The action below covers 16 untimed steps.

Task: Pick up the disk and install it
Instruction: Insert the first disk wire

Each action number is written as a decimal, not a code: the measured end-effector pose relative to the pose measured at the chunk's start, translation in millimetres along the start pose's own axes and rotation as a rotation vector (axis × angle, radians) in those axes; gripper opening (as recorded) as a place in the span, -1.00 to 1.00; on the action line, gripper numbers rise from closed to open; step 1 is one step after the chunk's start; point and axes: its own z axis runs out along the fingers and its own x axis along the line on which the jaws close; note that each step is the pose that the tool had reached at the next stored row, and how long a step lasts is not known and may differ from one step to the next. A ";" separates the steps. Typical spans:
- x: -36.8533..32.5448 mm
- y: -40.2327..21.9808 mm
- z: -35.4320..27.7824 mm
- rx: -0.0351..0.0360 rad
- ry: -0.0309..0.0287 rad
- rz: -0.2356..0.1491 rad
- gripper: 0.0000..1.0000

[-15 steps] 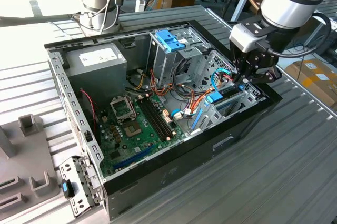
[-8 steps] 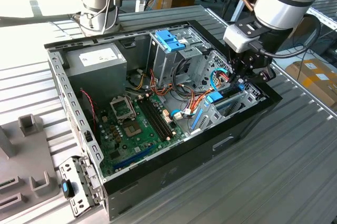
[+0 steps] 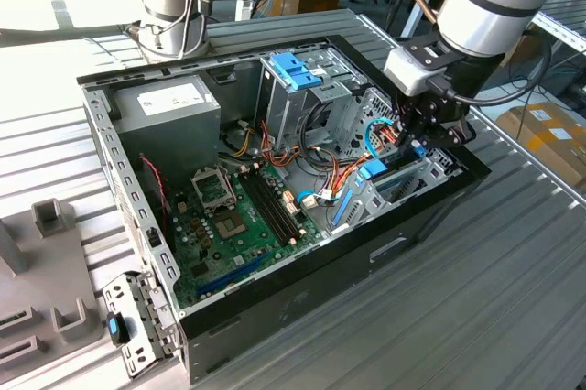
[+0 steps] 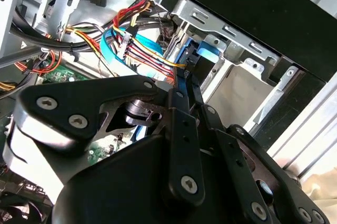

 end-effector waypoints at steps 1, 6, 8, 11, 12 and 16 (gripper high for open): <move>0.0 0.0 0.2 0.0001 0.0003 0.001 -0.66; 0.1 0.3 1.6 0.0004 0.0013 0.007 -0.66; 0.1 0.3 1.8 0.0005 0.0013 0.008 -0.66; 0.1 0.4 2.0 0.0005 0.0014 0.009 -0.66; 0.1 0.4 2.3 0.0004 0.0013 0.009 -0.66; 0.2 0.6 3.5 0.0005 0.0015 0.009 -0.66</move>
